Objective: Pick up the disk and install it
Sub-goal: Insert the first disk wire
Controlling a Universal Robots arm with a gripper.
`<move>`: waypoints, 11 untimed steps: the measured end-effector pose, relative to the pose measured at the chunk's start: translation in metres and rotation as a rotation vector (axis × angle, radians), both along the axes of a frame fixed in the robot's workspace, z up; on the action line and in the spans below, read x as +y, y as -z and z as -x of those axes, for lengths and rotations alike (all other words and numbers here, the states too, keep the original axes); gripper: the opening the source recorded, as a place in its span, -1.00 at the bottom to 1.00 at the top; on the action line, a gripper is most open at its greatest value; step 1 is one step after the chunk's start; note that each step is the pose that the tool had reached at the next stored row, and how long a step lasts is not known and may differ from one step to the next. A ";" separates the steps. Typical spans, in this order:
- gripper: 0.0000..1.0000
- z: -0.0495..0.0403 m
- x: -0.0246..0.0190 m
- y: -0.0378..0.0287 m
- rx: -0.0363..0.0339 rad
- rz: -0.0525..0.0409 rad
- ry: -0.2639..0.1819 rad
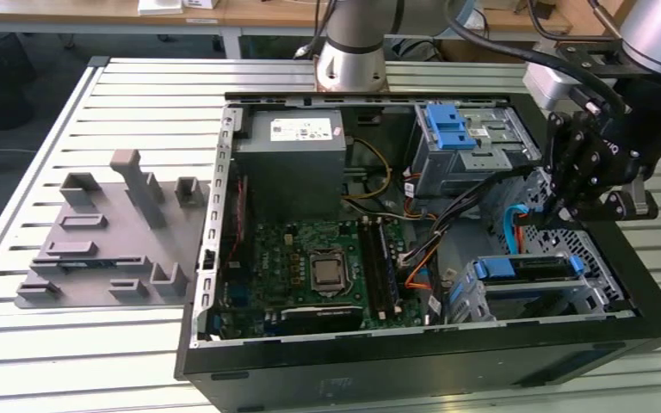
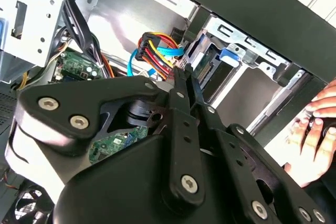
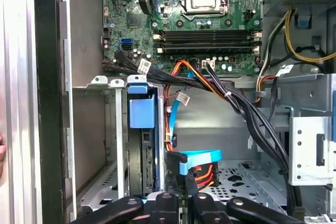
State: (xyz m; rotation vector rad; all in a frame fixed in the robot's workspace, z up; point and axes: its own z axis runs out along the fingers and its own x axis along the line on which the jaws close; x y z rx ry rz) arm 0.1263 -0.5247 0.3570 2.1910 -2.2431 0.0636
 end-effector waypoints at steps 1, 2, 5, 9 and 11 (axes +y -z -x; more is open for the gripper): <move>-0.67 -0.0002 0.0001 0.0003 0.0000 0.0024 0.000; -0.67 -0.0004 0.0001 0.0006 0.0000 0.0031 0.001; -0.67 -0.0013 0.0000 0.0028 0.0017 0.0032 0.002; -0.67 -0.0014 -0.0034 0.0077 0.0036 0.0033 0.002; -0.67 -0.0014 -0.0076 0.0108 0.0044 0.0033 0.002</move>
